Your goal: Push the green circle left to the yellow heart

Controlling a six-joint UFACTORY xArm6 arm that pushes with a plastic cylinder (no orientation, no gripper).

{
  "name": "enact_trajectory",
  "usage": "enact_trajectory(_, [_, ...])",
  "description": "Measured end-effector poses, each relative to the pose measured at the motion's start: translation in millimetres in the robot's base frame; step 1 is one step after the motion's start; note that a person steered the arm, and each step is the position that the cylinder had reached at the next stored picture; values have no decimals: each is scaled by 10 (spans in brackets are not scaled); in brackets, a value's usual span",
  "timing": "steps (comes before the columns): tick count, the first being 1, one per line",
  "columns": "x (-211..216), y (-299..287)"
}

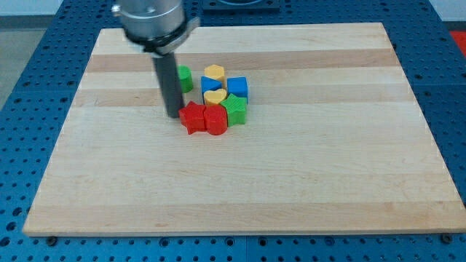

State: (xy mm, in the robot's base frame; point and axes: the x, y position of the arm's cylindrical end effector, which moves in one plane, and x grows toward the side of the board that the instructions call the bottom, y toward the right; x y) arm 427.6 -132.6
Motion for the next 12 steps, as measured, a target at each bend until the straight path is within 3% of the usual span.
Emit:
enact_trajectory(2, [-103, -537])
enact_trajectory(3, [-430, -813])
enact_trajectory(4, [-1064, -843])
enact_trajectory(5, [-1392, -546])
enact_trajectory(7, [-865, -196])
enact_trajectory(8, [-833, -174])
enact_trajectory(10, [-1327, 67])
enact_trajectory(12, [-853, 192])
